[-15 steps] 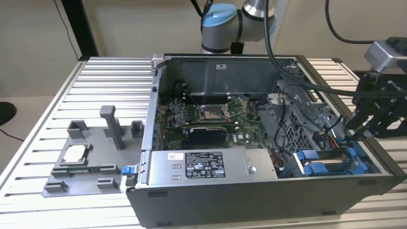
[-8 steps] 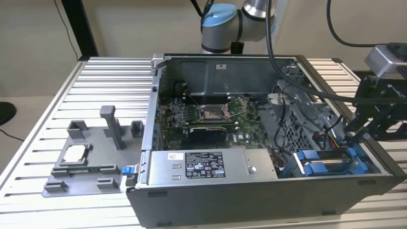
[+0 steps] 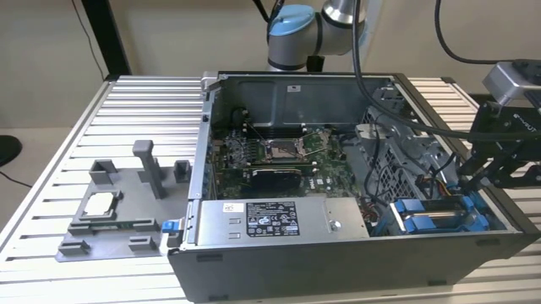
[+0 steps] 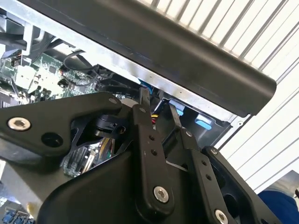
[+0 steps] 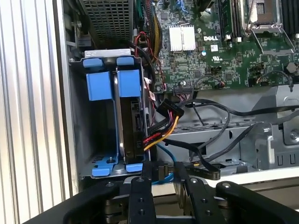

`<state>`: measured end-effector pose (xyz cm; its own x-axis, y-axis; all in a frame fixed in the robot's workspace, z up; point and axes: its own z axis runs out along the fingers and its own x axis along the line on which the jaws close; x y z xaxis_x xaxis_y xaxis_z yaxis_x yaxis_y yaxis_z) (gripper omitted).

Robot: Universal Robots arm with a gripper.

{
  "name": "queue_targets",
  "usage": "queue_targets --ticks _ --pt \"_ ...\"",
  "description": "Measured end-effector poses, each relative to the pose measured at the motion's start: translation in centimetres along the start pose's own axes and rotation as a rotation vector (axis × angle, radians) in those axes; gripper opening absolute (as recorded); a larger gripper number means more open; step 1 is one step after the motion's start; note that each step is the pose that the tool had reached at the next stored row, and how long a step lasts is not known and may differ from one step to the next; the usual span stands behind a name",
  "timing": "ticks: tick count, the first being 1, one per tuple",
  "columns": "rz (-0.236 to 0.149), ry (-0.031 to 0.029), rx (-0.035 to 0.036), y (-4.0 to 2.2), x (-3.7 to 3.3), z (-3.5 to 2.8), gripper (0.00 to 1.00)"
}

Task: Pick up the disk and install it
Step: 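Insert the first disk wire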

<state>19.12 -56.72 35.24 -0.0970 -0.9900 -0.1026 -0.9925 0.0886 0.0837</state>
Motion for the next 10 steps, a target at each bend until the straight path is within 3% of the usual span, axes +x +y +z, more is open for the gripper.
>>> queue_targets --ticks 8,9,10 --pt "0.000 0.0020 0.0003 -0.02 0.03 0.27 1.00" --pt "0.000 0.0021 0.0003 -0.02 0.02 0.27 0.00" --pt "0.000 0.0019 0.0003 -0.02 0.02 0.27 0.00"
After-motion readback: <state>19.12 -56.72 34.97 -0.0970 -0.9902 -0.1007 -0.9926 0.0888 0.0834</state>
